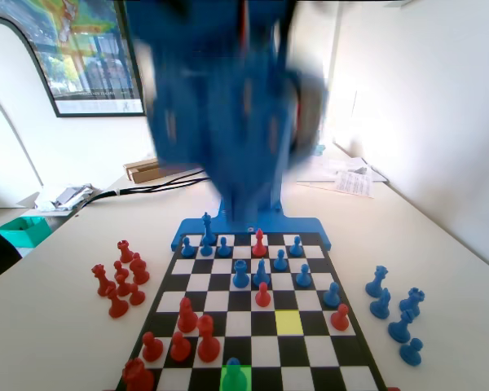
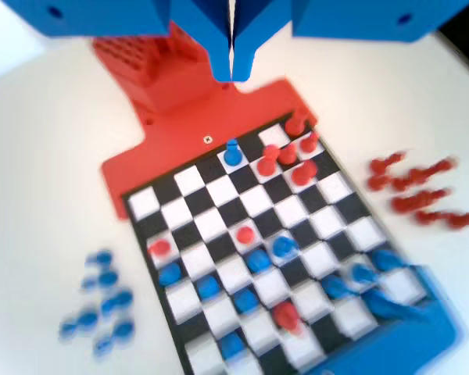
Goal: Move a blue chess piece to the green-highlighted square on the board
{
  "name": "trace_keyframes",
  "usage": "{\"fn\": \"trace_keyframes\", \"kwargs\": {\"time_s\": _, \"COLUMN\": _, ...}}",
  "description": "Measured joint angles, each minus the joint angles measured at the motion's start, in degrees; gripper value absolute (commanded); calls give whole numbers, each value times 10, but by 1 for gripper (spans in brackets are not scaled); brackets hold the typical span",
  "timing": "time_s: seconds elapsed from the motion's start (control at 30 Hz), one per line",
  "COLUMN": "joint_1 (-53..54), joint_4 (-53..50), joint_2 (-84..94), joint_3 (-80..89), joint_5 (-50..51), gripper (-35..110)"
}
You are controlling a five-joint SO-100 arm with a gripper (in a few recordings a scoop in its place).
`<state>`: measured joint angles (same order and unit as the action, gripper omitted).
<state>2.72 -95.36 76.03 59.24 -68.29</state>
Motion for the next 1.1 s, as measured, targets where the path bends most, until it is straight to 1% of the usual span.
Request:
{"fn": "trace_keyframes", "kwargs": {"time_s": 0.13, "joint_1": -8, "joint_4": -73, "joint_2": 91, "joint_3": -3, "joint_5": -78, "gripper": 1}}
{"fn": "trace_keyframes", "kwargs": {"time_s": 0.27, "joint_1": 2, "joint_4": -95, "joint_2": 180, "joint_3": 4, "joint_5": -126, "gripper": 1}}
{"fn": "trace_keyframes", "kwargs": {"time_s": 0.47, "joint_1": 0, "joint_4": -96, "joint_2": 320, "joint_3": 91, "joint_5": -173, "gripper": 1}}
{"fn": "trace_keyframes", "kwargs": {"time_s": 0.7, "joint_1": 14, "joint_4": -96, "joint_2": 475, "joint_3": 239, "joint_5": -229, "gripper": 1}}
{"fn": "trace_keyframes", "kwargs": {"time_s": 0.93, "joint_1": -1, "joint_4": -96, "joint_2": 608, "joint_3": 386, "joint_5": -287, "gripper": 1}}
{"fn": "trace_keyframes", "kwargs": {"time_s": 1.1, "joint_1": -16, "joint_4": -95, "joint_2": 685, "joint_3": 474, "joint_5": -309, "gripper": 1}}
